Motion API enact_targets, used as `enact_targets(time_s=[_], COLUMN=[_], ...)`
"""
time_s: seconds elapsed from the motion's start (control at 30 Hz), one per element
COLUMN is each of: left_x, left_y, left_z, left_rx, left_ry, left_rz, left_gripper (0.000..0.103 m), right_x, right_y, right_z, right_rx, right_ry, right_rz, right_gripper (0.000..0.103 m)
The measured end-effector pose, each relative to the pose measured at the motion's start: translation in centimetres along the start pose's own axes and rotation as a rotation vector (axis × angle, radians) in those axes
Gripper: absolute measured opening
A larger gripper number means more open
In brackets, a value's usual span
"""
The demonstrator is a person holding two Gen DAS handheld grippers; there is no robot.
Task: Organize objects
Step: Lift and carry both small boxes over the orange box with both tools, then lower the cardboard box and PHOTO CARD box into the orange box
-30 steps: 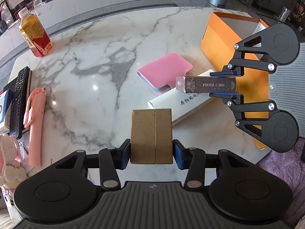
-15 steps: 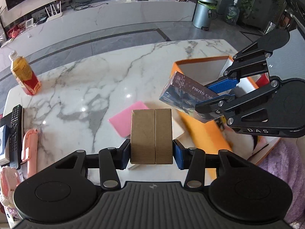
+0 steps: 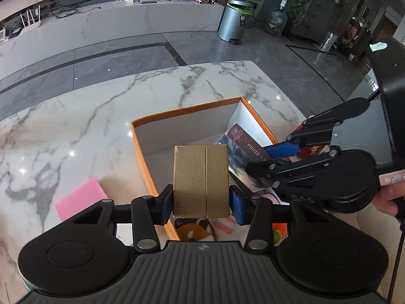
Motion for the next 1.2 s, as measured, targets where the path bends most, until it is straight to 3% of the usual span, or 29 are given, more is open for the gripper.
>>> enact_targets(time_s=[0.37, 0.8, 1.2], left_x=[5.6, 8.4, 9.2], left_y=[1.8, 2.1, 2.5], left_z=[-0.7, -1.2, -1.2], left_rx=[-0.109, -0.157, -0.174], left_ry=[-0.011, -0.024, -0.019], left_rz=[-0.042, -0.065, -0.065], left_gripper=[0.053, 0.053, 0.053], right_x=[7.5, 10.0, 10.4], right_y=[-1.6, -1.7, -1.8], right_z=[2.7, 2.8, 3.1], right_rx=[0.121, 0.111, 0.110], right_ry=[0.013, -0.061, -0.079], right_rz=[-0.107, -0.160, -0.108], right_gripper=[0.023, 0.024, 0.024])
Point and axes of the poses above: each gripper's, at about its wrist camera, not at the fingertips, and x roughly the way its jaws point, z to its right, y to its top, the point moved 3 cm from there along x, roughly the way its jaws point, and after that the axes turned 5 degrees about -y, right-handed, at the moved point
